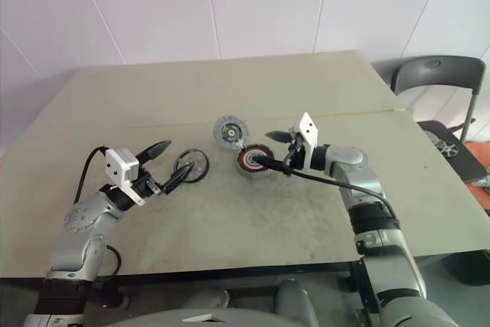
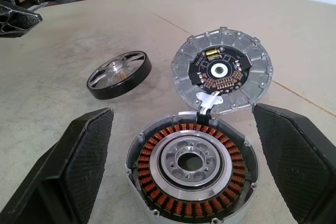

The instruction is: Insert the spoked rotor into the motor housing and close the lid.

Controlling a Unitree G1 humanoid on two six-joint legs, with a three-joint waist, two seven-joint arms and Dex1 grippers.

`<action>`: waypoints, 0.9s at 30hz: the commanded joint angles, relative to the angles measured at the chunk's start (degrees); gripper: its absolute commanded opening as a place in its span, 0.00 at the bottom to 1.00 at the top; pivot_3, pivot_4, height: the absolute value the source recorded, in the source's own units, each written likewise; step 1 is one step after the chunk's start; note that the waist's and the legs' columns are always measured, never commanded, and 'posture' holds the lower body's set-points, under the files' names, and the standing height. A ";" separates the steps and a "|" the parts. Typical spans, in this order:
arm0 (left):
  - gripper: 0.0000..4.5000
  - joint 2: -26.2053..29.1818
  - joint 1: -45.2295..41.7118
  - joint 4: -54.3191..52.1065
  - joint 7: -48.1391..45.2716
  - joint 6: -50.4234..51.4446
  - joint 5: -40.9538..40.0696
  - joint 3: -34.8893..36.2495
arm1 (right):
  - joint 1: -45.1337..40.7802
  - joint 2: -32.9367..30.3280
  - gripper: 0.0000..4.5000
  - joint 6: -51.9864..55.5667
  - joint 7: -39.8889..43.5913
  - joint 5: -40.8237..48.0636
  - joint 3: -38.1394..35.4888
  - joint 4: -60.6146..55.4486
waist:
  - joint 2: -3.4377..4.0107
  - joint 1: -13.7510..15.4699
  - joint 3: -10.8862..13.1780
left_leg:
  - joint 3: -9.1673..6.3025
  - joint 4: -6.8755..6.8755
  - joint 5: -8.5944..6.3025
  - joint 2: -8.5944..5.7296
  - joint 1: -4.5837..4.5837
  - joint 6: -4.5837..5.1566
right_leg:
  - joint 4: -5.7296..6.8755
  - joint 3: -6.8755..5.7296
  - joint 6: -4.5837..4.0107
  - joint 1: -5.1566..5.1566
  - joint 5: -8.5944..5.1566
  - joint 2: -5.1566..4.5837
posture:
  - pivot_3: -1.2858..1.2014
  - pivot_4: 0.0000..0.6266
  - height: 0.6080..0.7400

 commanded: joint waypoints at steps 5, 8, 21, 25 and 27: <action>1.00 0.14 -1.01 -1.82 -0.05 -0.52 -0.56 0.44 | -1.07 -0.14 0.99 -0.52 -0.41 0.61 -0.65 -1.84 | 0.00 0.01 0.00 | 0.00 0.00 0.00 0.00 0.00 0.00 | 0.00 0.00 0.00 0.00 0.00 0.00 | 0.52 0.00 1.00; 1.00 0.07 -1.01 -1.88 0.01 -0.53 -0.51 0.38 | -1.04 -0.18 0.99 -0.45 -0.49 0.60 -0.63 -1.90 | 0.00 0.01 0.00 | 0.00 0.00 0.00 0.00 0.00 0.00 | 0.00 0.00 0.00 0.00 0.00 0.00 | 0.52 0.00 1.00; 1.00 0.05 -1.08 -1.53 0.07 -0.58 -0.49 0.51 | -3.44 -4.85 0.99 0.14 3.83 -8.02 10.25 -10.82 | -0.01 0.04 0.01 | 0.04 0.01 0.00 0.02 -0.01 0.00 | 0.00 0.02 0.00 -0.02 0.00 0.00 | 0.52 0.00 1.00; 1.00 -0.02 -1.56 -1.00 0.08 -0.62 -0.39 0.43 | -9.98 -5.47 0.99 -0.58 7.55 -10.78 14.36 -9.90 | -0.02 -0.08 0.02 | 0.08 0.03 0.00 0.02 -0.01 0.00 | 0.00 0.03 0.00 -0.04 0.00 0.01 | 0.52 0.00 1.00; 1.00 -0.17 -1.94 -0.69 0.11 -0.67 -0.30 0.31 | -14.40 -6.19 0.99 -2.48 9.77 -15.17 18.32 -6.52 | -0.02 -0.01 0.02 | 0.08 0.02 0.00 0.04 -0.01 0.00 | 0.00 0.03 0.00 -0.04 0.01 0.03 | 0.52 0.00 1.00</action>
